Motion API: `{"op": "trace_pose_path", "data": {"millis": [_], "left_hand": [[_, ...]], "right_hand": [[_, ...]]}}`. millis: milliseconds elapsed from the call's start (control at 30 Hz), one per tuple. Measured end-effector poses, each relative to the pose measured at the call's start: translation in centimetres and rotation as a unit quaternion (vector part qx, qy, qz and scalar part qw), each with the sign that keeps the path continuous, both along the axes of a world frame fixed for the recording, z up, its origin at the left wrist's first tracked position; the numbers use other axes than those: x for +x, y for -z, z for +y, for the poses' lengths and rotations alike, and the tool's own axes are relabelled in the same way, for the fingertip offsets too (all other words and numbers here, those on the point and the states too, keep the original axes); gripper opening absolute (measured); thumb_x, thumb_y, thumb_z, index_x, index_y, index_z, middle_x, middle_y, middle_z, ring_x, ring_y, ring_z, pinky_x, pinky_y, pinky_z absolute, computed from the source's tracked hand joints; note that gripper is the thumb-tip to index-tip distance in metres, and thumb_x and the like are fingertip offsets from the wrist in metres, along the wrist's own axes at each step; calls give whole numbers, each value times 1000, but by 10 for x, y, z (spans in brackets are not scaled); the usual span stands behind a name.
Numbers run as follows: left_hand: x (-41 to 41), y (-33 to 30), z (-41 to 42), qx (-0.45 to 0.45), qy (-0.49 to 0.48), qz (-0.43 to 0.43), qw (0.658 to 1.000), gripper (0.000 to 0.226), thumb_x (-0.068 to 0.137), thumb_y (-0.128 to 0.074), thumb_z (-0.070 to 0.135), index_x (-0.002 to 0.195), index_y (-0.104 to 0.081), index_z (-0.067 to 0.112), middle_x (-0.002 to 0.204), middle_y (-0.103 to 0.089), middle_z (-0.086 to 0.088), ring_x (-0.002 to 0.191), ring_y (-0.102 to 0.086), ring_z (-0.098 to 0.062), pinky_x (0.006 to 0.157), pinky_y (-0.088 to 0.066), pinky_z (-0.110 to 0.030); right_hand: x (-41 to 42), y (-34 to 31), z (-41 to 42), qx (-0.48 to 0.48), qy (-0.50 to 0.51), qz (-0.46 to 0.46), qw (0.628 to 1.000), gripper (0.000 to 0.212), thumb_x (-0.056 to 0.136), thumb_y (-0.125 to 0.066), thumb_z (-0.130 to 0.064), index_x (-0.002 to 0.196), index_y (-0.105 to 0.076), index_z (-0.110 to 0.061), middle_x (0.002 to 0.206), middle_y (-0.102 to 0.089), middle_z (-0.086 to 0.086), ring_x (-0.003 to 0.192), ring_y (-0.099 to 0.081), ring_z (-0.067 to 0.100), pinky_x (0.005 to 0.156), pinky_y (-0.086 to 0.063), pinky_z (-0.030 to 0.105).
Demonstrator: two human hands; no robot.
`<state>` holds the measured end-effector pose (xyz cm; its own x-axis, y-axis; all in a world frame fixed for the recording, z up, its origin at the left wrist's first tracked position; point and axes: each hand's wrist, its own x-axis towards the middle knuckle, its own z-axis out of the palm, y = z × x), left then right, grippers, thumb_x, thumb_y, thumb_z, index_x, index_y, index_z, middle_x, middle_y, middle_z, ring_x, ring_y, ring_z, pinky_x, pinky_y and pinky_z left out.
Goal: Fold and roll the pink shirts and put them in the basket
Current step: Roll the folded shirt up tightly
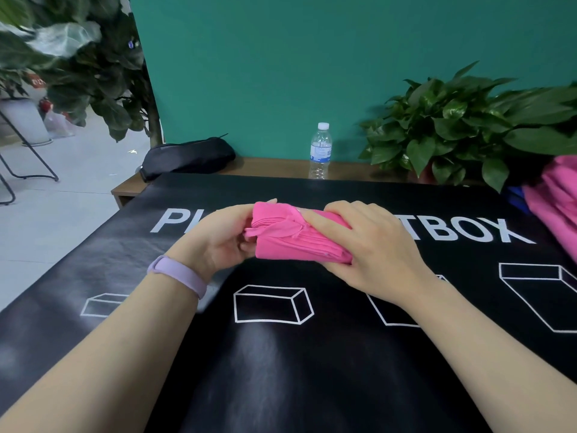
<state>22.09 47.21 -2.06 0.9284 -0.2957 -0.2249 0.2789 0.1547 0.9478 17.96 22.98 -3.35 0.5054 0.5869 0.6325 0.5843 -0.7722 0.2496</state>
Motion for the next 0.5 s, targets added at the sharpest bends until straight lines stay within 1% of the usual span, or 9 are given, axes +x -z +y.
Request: {"op": "trace_pose_path", "data": {"millis": [33, 67, 100, 133, 200, 267, 367, 433, 500], "left_hand": [[-1, -1, -1, -17, -1, 11, 1000, 35, 95, -60, 21, 59, -62, 19, 44, -38, 10, 37, -32, -3, 39, -19, -14], [-1, -3, -2, -37, 1, 23, 999, 34, 88, -60, 13, 54, -59, 19, 42, -37, 10, 35, -33, -3, 37, -20, -13], [-3, -5, -4, -63, 14, 36, 997, 29, 79, -60, 9, 52, -54, 19, 42, -36, 9, 35, -32, -2, 35, -20, -13], [-5, -7, -6, -92, 37, 50, 994, 27, 74, -57, 9, 51, -49, 19, 42, -34, 10, 34, -31, -2, 35, -19, -13], [-9, -10, -11, -163, 92, 79, 979, 33, 80, -50, 11, 49, -43, 20, 44, -31, 11, 34, -28, -2, 36, -16, -14], [-13, -10, -16, -224, 110, 105, 963, 40, 88, -44, 14, 49, -40, 20, 45, -30, 11, 35, -27, -3, 38, -16, -15], [-19, -8, -24, -262, 95, 120, 953, 36, 92, -39, 13, 57, -36, 21, 47, -30, 11, 37, -27, -3, 42, -16, -17], [-23, -6, -29, -284, 90, 124, 946, 33, 97, -37, 15, 65, -37, 23, 47, -30, 11, 38, -28, -4, 44, -16, -17], [-25, -7, -32, -302, 99, 125, 940, 32, 102, -37, 20, 70, -40, 24, 50, -31, 11, 40, -29, -4, 45, -17, -17]], "right_hand": [[0, 0, -1, 13, -2, -8, 1000, 66, 88, -68, -40, 148, -42, -28, 117, -59, 3, 88, -55, 24, 71, -45, 38], [0, 0, -2, 31, -3, -15, 999, 65, 88, -68, -39, 148, -44, -28, 117, -59, 3, 89, -56, 24, 71, -45, 38], [0, 0, -4, 51, -2, -22, 998, 65, 88, -69, -39, 147, -46, -26, 116, -59, 3, 90, -56, 23, 71, -46, 39], [1, 0, -6, 75, 1, -27, 997, 65, 86, -71, -38, 146, -48, -25, 116, -59, 3, 90, -56, 23, 71, -47, 40], [2, 1, -7, 132, 7, -27, 991, 66, 85, -74, -37, 145, -49, -24, 115, -59, 2, 91, -58, 21, 71, -49, 41], [2, 3, -4, 180, 12, -15, 984, 69, 86, -74, -40, 147, -47, -24, 114, -58, 0, 92, -59, 19, 72, -51, 39], [3, 6, 7, 226, 41, 27, 973, 72, 88, -71, -49, 151, -42, -30, 111, -56, -6, 91, -58, 14, 70, -53, 36], [4, 7, 14, 268, 65, 76, 958, 76, 88, -69, -53, 153, -34, -39, 106, -53, -11, 88, -58, 11, 68, -54, 37], [4, 8, 18, 302, 84, 107, 944, 80, 86, -70, -54, 154, -28, -44, 100, -50, -13, 85, -56, 8, 67, -54, 39]]}}
